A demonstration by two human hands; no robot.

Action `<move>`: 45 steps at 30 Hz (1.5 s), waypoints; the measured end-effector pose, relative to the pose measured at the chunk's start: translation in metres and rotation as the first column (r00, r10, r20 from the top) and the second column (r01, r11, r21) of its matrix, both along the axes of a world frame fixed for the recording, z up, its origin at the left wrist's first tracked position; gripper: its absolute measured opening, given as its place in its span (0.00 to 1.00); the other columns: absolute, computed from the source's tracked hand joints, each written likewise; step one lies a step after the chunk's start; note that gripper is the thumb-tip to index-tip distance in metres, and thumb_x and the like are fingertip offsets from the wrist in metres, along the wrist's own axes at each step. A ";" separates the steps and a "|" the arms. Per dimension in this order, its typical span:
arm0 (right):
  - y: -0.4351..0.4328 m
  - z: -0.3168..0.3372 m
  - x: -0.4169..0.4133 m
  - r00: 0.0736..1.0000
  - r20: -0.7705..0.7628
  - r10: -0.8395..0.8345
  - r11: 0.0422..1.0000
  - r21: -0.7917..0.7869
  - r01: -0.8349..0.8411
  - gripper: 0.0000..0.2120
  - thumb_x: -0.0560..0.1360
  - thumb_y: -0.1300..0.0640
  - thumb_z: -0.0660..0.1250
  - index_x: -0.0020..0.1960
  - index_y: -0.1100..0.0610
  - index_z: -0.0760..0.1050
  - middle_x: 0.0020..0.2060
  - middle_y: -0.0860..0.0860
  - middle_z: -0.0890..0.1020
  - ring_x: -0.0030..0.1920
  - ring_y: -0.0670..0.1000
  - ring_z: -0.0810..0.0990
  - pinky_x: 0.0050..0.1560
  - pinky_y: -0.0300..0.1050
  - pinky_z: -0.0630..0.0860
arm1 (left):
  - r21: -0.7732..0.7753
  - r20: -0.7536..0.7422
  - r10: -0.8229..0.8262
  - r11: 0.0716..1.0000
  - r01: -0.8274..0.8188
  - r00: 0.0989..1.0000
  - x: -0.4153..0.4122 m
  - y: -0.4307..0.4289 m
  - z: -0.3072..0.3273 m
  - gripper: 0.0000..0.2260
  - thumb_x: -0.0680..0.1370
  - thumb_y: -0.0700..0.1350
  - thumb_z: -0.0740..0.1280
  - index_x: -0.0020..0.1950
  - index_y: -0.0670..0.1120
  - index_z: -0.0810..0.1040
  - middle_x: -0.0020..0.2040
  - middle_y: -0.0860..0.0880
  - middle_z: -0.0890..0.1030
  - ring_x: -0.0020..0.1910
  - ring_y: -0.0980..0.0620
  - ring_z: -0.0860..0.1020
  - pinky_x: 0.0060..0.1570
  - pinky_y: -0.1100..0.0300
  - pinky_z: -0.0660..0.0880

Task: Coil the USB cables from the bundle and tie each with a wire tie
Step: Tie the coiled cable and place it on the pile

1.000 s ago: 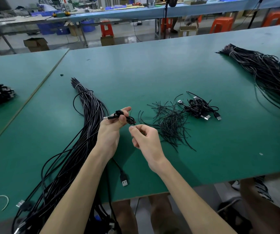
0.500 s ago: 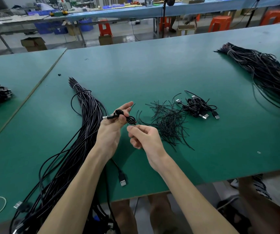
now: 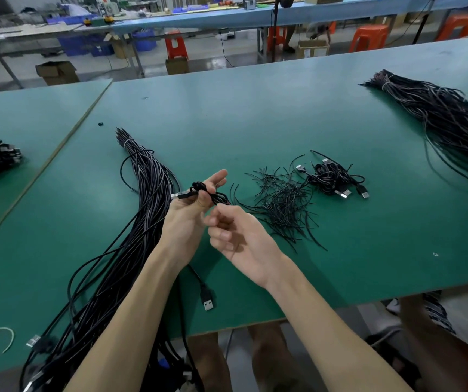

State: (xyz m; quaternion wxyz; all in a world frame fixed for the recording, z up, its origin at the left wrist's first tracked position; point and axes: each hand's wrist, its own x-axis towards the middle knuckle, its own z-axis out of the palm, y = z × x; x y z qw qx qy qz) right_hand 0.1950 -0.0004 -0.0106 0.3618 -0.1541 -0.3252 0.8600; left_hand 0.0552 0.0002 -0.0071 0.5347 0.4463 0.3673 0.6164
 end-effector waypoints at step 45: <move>-0.006 -0.013 -0.012 0.691 0.280 -0.667 0.706 0.536 0.464 0.16 0.76 0.55 0.75 0.63 0.49 0.79 0.58 0.44 0.85 0.56 0.51 0.85 0.55 0.63 0.82 | -0.186 0.147 0.036 0.983 -0.009 0.988 0.017 -0.007 0.007 0.09 0.76 0.53 0.66 0.47 0.52 0.84 0.65 0.44 0.82 0.55 0.36 0.77 0.56 0.41 0.59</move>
